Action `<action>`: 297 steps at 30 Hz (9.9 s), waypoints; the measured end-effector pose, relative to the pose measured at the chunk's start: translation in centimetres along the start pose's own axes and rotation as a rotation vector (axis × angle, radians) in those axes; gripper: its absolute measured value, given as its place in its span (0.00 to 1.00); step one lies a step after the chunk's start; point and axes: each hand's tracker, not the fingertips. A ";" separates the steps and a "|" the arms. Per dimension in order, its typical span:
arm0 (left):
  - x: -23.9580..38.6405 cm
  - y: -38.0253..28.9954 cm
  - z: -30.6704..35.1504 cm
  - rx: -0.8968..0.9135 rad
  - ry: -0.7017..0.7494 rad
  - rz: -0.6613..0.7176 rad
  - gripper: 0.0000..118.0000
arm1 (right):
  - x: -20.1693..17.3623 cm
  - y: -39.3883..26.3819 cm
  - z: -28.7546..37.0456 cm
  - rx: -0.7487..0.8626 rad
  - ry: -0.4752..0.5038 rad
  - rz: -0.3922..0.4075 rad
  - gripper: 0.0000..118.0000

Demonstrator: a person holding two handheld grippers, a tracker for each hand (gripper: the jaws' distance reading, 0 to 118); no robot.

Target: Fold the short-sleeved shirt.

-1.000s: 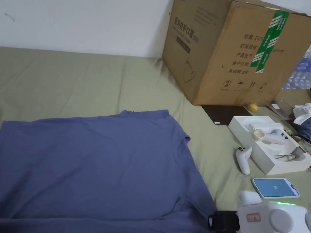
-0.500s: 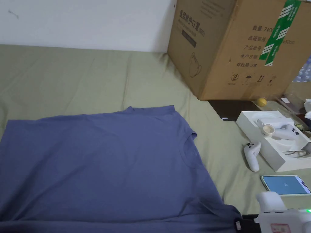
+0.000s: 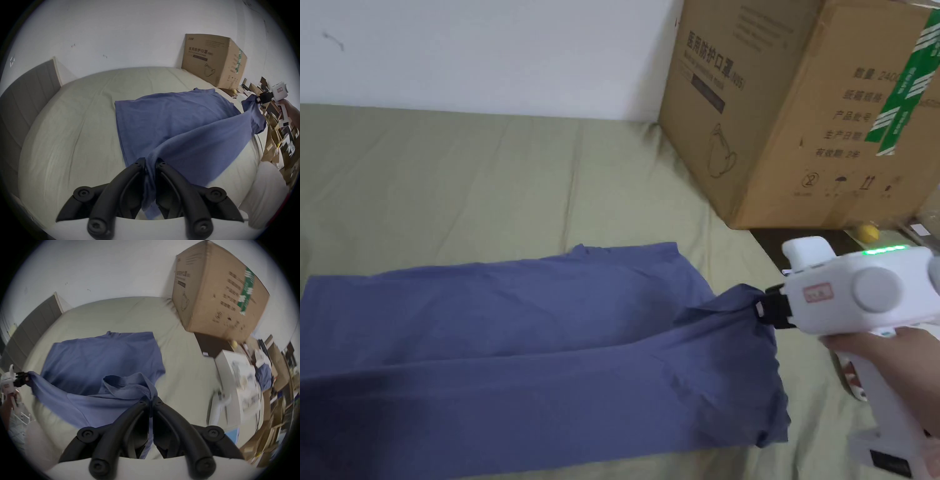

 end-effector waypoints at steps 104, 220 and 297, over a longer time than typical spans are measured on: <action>-1.9 -5.1 6.2 -0.235 -0.036 0.334 0.03 | 0.8 -13.2 5.2 -0.223 0.212 -0.193 0.08; -3.3 3.9 -2.4 -0.031 -0.112 0.132 0.01 | 1.4 -6.2 -2.8 0.074 0.063 -0.274 0.00; -6.4 -7.0 -6.2 -0.144 -0.475 0.691 0.06 | -24.6 -12.0 12.3 0.441 0.274 0.058 0.00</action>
